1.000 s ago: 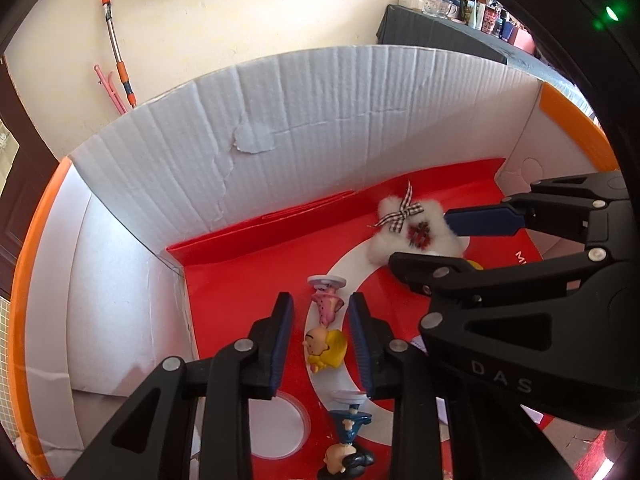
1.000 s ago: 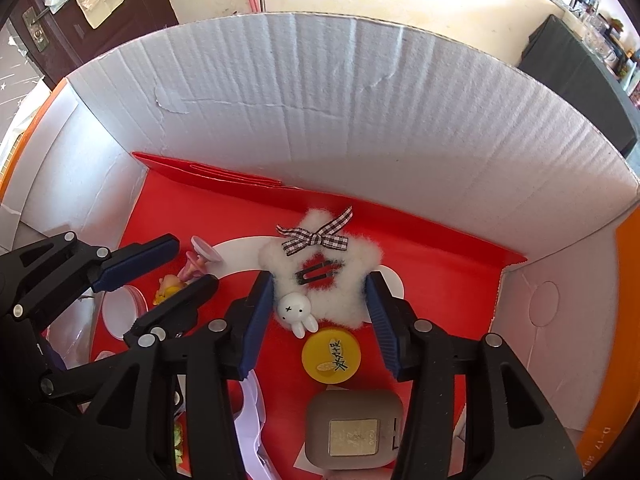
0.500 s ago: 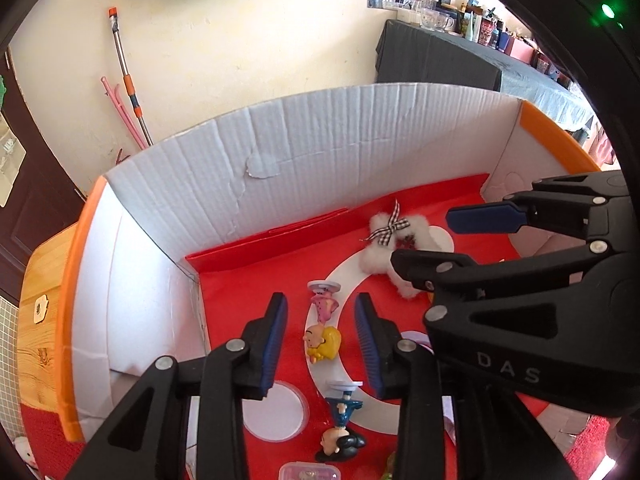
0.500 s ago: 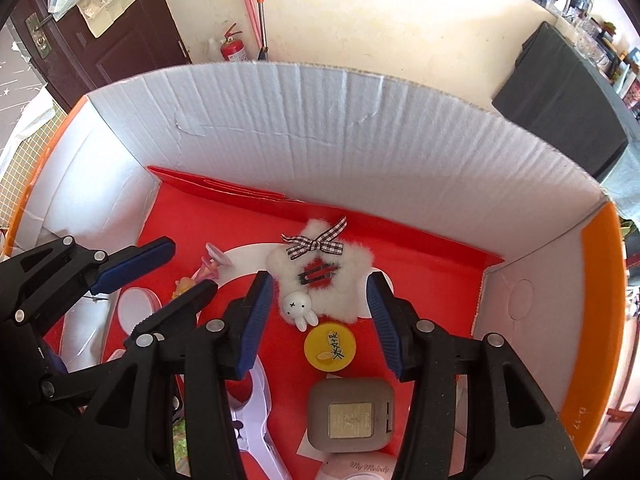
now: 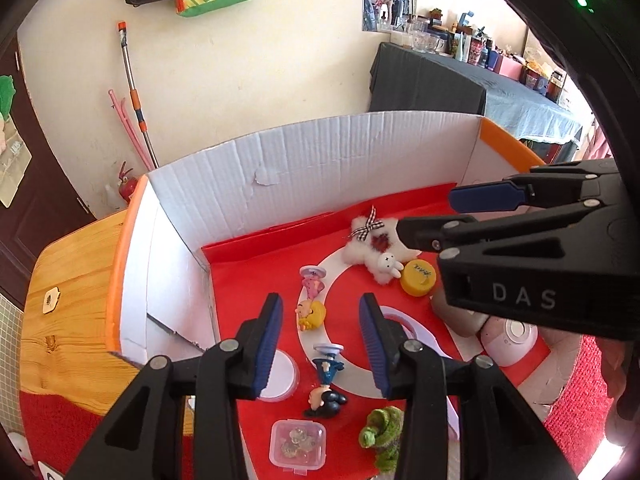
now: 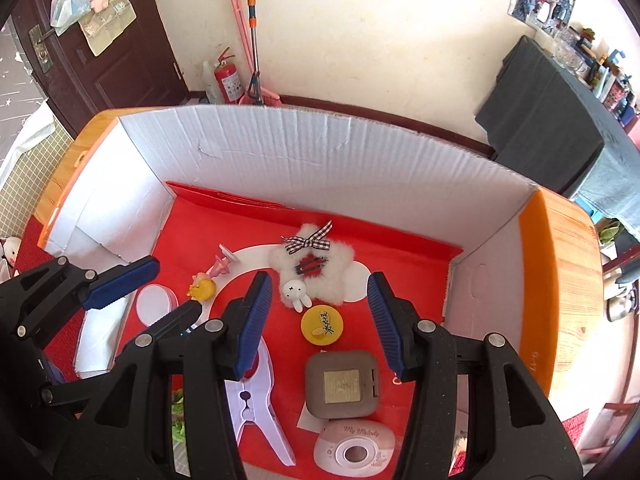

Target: Organize objects

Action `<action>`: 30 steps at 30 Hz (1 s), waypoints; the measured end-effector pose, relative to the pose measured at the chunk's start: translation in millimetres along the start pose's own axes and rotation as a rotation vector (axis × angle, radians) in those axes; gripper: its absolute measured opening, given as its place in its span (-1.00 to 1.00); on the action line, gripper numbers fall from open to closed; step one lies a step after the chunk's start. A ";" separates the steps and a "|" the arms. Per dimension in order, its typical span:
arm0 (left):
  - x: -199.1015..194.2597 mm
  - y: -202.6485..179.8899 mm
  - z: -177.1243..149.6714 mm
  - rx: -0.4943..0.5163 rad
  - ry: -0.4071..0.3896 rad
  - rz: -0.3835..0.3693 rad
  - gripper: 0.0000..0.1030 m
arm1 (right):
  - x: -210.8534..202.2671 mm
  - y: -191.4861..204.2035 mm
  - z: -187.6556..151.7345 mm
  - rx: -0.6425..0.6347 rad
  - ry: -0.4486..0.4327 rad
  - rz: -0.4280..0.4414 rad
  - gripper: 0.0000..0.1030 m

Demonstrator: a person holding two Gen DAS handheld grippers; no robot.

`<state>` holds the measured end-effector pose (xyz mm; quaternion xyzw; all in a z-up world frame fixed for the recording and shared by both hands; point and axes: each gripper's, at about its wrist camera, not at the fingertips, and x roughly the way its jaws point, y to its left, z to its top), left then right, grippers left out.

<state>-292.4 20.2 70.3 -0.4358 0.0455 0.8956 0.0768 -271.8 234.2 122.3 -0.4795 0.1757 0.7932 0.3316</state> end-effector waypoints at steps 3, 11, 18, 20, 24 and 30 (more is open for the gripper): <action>-14.5 0.0 -5.8 -0.010 -0.033 -0.008 -0.09 | 3.0 5.0 11.7 0.002 -0.032 -0.001 -0.06; -42.1 7.3 -21.3 -0.045 -0.100 -0.018 0.07 | -8.0 9.2 13.1 -0.003 -0.158 -0.037 0.15; -62.5 10.3 -30.5 -0.063 -0.176 0.007 0.37 | -44.3 4.4 -12.3 0.015 -0.251 -0.023 0.27; -67.3 11.2 -34.0 -0.067 -0.193 0.013 0.44 | -50.2 5.1 -18.7 0.023 -0.278 -0.022 0.32; -78.6 14.5 -43.2 -0.087 -0.233 0.012 0.62 | -59.2 5.9 -32.5 0.030 -0.323 -0.024 0.43; -89.5 14.2 -61.6 -0.097 -0.291 0.043 0.87 | -67.2 5.8 -57.7 0.066 -0.404 -0.009 0.56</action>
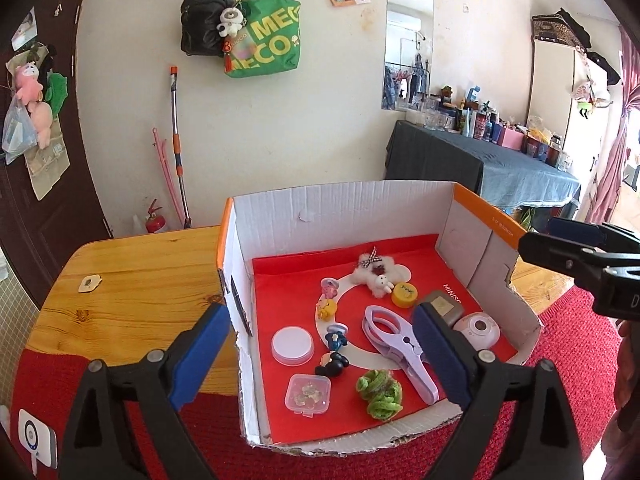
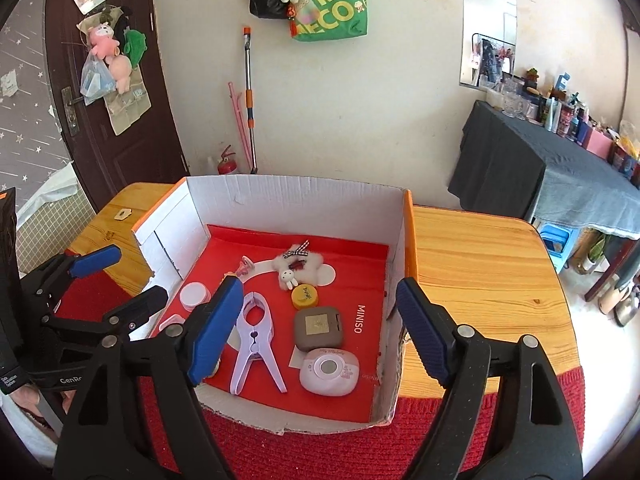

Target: Organize objects

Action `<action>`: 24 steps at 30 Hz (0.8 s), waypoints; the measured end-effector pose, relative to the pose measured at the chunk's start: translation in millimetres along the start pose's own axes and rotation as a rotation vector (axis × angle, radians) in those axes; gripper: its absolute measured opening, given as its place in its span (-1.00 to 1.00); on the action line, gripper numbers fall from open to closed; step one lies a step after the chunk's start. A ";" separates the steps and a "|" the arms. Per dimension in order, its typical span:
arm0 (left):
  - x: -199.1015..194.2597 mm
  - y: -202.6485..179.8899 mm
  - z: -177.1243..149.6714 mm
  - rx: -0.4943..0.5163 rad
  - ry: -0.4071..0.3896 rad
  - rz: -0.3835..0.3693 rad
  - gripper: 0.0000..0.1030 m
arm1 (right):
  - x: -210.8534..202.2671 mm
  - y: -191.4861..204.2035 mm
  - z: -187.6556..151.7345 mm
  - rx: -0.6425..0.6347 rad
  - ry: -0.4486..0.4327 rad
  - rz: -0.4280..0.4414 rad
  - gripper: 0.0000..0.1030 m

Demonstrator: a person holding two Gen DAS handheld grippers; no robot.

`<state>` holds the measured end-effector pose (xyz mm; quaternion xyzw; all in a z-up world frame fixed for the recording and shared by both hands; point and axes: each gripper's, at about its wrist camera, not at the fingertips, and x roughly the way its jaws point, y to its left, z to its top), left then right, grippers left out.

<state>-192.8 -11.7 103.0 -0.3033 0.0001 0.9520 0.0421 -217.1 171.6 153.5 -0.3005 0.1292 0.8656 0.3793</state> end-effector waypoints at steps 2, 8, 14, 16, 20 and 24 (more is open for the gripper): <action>-1.1 1.5 -5.8 -0.008 -0.005 0.004 0.93 | -2.7 -0.1 -8.6 0.008 -0.018 0.000 0.63; 1.9 0.9 -23.6 -0.031 -0.003 0.000 0.99 | 4.7 2.3 -35.5 0.010 -0.037 -0.021 0.71; 6.1 2.2 -35.2 -0.035 -0.017 0.032 0.99 | 24.2 5.8 -54.5 0.010 -0.037 -0.031 0.71; 8.7 3.0 -37.9 -0.031 -0.017 0.042 0.99 | 30.8 6.0 -59.5 0.020 -0.034 -0.025 0.71; 13.2 4.4 -42.4 -0.034 -0.021 0.054 0.99 | 40.1 7.8 -65.5 0.016 -0.035 -0.044 0.71; 19.5 6.9 -45.2 -0.045 -0.018 0.063 0.99 | 44.7 6.4 -67.4 0.027 -0.033 -0.045 0.71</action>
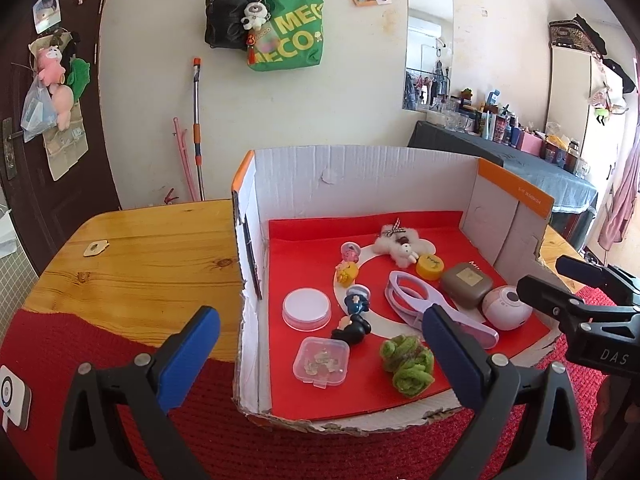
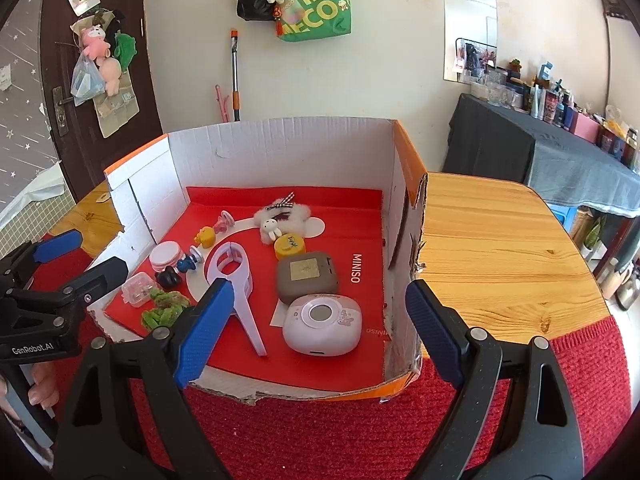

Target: Organize objects

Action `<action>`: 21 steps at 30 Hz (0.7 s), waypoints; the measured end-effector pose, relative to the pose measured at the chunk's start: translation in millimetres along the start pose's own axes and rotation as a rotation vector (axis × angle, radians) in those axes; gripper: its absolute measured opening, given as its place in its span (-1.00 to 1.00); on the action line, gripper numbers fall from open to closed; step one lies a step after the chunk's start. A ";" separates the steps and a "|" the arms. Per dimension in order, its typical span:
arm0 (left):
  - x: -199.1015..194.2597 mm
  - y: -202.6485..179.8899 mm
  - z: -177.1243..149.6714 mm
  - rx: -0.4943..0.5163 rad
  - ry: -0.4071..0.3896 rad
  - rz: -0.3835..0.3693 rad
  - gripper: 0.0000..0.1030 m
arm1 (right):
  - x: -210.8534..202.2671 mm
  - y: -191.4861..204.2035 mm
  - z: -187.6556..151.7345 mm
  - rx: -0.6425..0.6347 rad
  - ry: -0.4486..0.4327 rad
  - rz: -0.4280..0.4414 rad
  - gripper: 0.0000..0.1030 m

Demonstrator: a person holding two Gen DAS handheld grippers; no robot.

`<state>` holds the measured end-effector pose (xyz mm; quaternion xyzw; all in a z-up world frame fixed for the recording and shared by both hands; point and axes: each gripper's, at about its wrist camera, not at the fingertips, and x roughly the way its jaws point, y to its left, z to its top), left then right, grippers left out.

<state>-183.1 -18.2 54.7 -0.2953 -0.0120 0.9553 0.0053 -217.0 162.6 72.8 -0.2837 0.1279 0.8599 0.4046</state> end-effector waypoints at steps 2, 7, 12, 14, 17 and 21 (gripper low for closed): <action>3.4 -0.4 -1.7 0.004 0.000 0.012 0.99 | 1.0 0.1 -1.1 -0.007 -0.003 -0.014 0.71; 9.9 -2.2 -5.0 0.014 0.004 0.027 0.99 | 5.2 -0.3 -4.5 -0.015 0.003 -0.022 0.71; 14.6 -2.1 -6.8 0.011 0.024 0.017 0.99 | 5.2 2.1 -6.1 -0.026 -0.009 -0.037 0.71; 15.0 -1.4 -7.0 0.006 0.027 0.011 0.99 | 4.4 1.3 -7.2 -0.022 -0.017 -0.038 0.71; 14.2 -0.3 -7.5 -0.001 0.023 0.009 0.99 | 3.2 1.9 -9.1 -0.026 -0.029 -0.051 0.72; 10.1 0.5 -7.3 -0.004 0.003 0.012 0.99 | 0.9 2.8 -10.2 -0.027 -0.040 -0.051 0.72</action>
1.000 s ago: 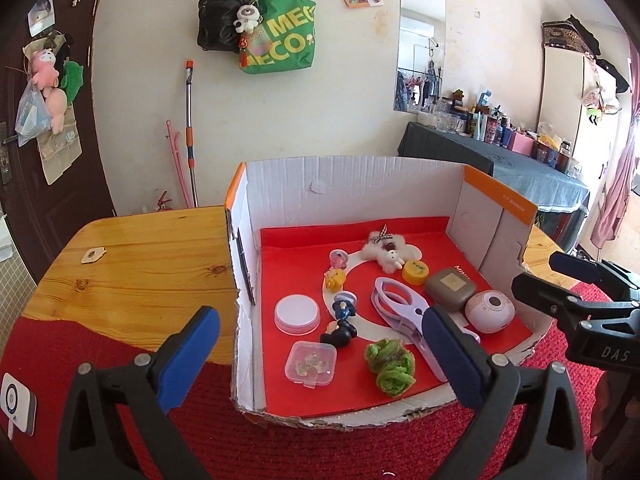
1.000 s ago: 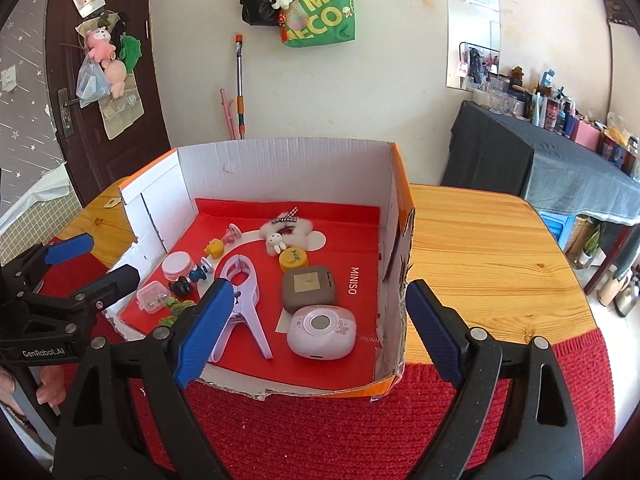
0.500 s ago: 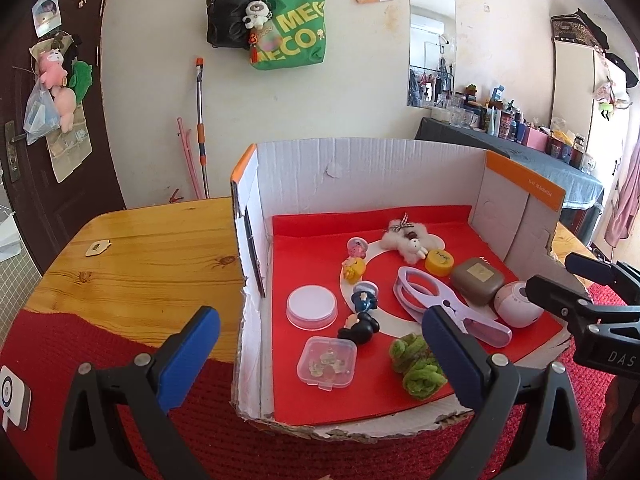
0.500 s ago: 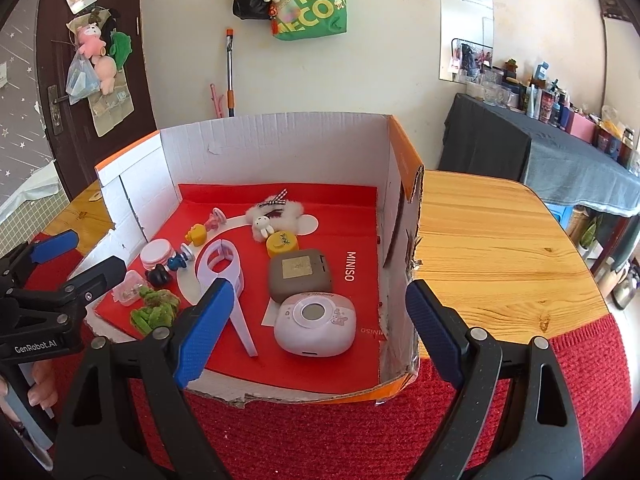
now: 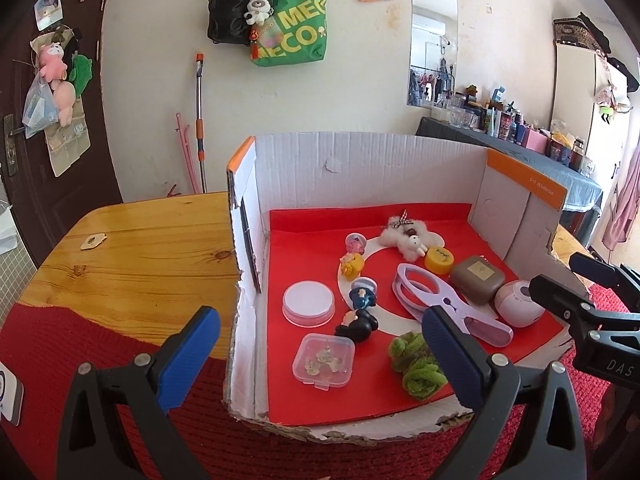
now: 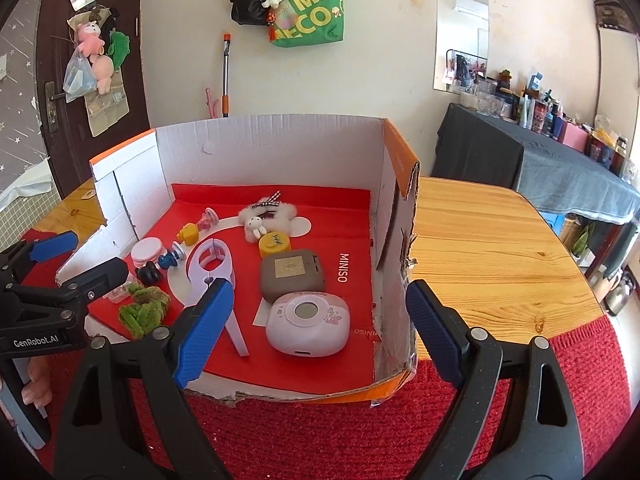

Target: Organize objects

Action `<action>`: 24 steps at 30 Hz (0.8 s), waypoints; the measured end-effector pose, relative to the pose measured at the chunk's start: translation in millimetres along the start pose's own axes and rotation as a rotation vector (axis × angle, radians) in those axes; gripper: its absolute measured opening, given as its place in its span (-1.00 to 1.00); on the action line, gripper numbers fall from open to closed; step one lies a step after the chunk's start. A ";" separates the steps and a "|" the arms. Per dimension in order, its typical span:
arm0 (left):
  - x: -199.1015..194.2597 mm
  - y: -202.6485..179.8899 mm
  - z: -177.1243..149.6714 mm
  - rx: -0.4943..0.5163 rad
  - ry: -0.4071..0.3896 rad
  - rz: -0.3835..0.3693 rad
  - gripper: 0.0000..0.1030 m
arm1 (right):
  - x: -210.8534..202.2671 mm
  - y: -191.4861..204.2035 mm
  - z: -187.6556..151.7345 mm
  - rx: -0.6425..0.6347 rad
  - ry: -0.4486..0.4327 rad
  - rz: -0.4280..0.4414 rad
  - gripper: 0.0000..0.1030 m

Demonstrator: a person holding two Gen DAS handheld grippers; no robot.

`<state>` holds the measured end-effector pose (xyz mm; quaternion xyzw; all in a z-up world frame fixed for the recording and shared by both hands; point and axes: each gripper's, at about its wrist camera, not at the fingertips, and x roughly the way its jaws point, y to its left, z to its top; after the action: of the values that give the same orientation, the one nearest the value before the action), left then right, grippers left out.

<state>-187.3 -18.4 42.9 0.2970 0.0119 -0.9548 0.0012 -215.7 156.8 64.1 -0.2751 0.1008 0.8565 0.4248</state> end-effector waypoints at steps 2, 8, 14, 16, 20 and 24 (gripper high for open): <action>-1.7 0.2 0.3 -0.001 -0.010 0.005 0.99 | -0.5 -1.1 -0.3 0.006 -0.003 -0.003 0.72; -3.7 0.1 0.5 0.003 -0.017 0.008 0.99 | -1.5 1.9 -0.8 -0.005 -0.008 -0.005 0.81; -3.7 0.1 1.0 0.002 -0.020 0.011 0.99 | -1.9 4.1 -0.8 -0.014 -0.011 -0.007 0.84; -3.7 0.1 1.0 0.002 -0.020 0.011 0.99 | -1.1 3.2 -0.5 -0.008 -0.008 -0.006 0.84; -3.6 0.3 1.3 0.002 -0.018 0.011 0.99 | -1.6 3.2 -0.5 -0.004 -0.010 -0.007 0.85; -3.7 0.2 1.1 0.002 -0.020 0.011 0.99 | -1.7 3.4 -0.7 -0.005 -0.008 -0.008 0.86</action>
<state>-184.9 -18.6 45.9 0.2876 0.0093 -0.9577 0.0061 -217.3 153.3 64.2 -0.2732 0.0958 0.8562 0.4279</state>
